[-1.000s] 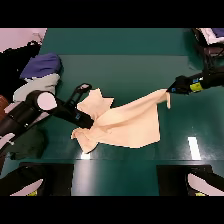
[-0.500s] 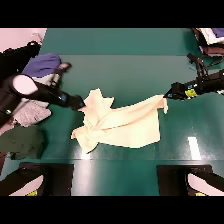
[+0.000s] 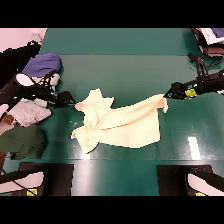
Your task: Fold the shirts.
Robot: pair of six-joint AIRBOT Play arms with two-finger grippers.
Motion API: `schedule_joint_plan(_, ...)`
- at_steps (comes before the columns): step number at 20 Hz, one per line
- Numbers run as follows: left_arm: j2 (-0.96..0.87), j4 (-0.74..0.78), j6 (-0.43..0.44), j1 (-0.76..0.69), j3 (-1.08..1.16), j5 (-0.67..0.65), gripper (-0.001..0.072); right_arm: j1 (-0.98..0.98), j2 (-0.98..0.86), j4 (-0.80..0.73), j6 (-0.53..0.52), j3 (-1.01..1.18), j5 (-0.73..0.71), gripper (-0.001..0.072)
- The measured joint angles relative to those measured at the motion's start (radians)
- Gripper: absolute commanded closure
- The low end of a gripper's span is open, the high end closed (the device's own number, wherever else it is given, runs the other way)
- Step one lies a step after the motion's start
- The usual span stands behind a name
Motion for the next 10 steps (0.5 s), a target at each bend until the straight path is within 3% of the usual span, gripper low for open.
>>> schedule_joint_plan(6, -0.114, -0.136, 0.055, 0.011, -0.003, 0.018, 0.0213, 0.0, 0.0, 0.0, 0.0, 0.0, -0.011, 0.0697)
schedule_joint_plan(7, -0.12, -0.145, 0.058, 0.012, -0.003, 0.019, 0.0305, 0.0, 0.0, 0.0, 0.0, 0.0, -0.013, 0.0697)
schedule_joint_plan(9, -0.127, -0.156, 0.064, 0.012, -0.003, 0.027, 0.0599, 0.0, 0.0, 0.001, 0.0, 0.0, -0.019, 0.0697)
schedule_joint_plan(10, -0.13, -0.161, 0.065, 0.012, -0.003, 0.032, 0.0684, 0.0, 0.0, 0.001, 0.0, 0.0, -0.022, 0.0697)
